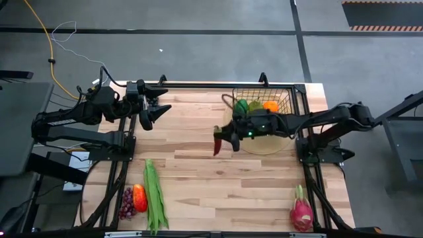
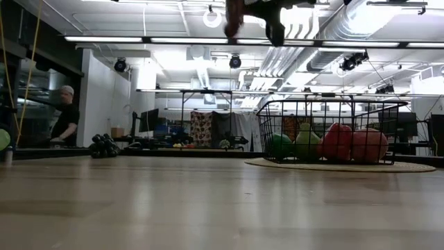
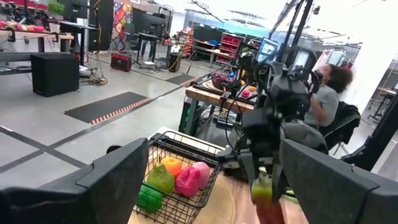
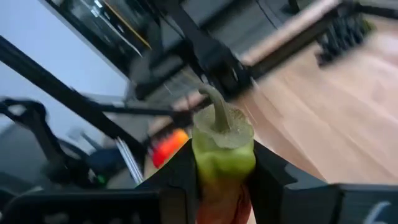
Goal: Build produce basket
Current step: Put the dark red chili pepper into the black wire basket
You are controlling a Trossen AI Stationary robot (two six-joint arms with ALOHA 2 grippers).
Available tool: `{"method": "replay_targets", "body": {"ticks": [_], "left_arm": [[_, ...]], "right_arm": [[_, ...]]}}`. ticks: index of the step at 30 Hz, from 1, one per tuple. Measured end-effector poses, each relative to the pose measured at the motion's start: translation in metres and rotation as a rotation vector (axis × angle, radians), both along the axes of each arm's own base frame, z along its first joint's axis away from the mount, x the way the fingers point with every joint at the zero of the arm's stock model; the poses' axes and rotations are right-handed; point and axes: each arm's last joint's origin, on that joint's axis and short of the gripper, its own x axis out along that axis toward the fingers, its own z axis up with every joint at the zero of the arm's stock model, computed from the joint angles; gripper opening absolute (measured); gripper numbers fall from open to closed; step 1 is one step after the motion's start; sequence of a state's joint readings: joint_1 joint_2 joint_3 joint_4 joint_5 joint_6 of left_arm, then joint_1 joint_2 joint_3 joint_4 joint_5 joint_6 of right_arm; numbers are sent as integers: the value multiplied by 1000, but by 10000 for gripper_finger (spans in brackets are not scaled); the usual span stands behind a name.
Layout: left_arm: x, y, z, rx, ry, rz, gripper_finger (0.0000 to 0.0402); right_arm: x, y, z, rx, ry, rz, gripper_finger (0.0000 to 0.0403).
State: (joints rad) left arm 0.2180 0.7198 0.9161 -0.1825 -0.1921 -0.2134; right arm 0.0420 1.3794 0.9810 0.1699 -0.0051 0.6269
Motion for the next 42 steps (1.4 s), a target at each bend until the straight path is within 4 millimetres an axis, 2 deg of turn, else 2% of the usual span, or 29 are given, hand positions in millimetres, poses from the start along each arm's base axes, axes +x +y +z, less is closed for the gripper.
{"method": "replay_targets", "body": {"ticks": [4,7,14,19,25,37,42], "left_arm": [[0,0,0,-3,-1,0,351],[1,0,0,-30,-10,-23,351],[19,-1,-6,-77,13,-154,351],[39,4,-12,-82,32,-154,351],[53,6,-12,-70,-10,-156,351],[54,7,-13,-13,12,-155,351],[57,7,-14,-44,10,-155,351]], "right_arm": [[1,-4,17,-10,-84,-6,94],[3,-5,38,-92,-98,18,95],[-6,-7,91,-384,46,21,96],[-14,-9,109,-504,121,-8,96],[-15,-9,110,-544,130,3,96],[-15,-10,111,-471,128,-54,97],[-15,-10,111,-416,126,-71,97]]}}
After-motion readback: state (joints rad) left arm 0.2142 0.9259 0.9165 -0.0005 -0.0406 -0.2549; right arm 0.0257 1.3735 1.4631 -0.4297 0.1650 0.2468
